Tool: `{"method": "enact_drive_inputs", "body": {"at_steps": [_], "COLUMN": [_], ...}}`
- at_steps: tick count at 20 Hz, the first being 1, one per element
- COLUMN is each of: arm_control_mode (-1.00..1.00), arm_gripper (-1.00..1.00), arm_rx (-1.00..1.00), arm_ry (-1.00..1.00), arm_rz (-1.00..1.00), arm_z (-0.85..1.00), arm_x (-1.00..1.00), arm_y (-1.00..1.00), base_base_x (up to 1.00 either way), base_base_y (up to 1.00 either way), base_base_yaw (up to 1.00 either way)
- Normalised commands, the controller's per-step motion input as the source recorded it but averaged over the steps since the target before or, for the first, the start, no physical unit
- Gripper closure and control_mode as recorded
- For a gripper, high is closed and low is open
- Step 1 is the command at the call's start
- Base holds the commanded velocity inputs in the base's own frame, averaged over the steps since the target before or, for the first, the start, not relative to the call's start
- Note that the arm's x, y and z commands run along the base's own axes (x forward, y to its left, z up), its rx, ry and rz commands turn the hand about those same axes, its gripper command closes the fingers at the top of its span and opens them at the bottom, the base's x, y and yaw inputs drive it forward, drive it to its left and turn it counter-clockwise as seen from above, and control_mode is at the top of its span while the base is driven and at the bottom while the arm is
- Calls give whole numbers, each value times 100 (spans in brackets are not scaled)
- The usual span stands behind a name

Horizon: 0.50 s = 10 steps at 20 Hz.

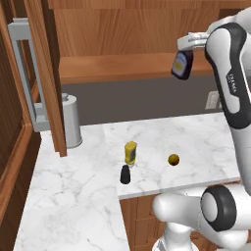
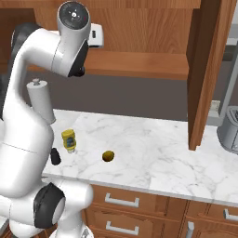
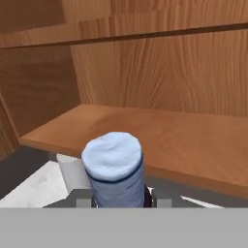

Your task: There are various items on the counter. Only move the condiments/shakers into the cabinet.

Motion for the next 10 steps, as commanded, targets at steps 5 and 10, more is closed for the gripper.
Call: {"method": "enact_drive_inputs", "body": {"at_steps": [5,10], "arm_control_mode": [-100,-100], "arm_gripper": [100,100], "arm_rx": [0,0], "arm_ry": [0,-1], "arm_rz": [-6,-5], "arm_z": [0,0], "arm_x": [80,85], "arm_y": [0,-1], "base_base_x": [0,0], "base_base_y": [0,0], "base_base_yaw": [0,0]}}
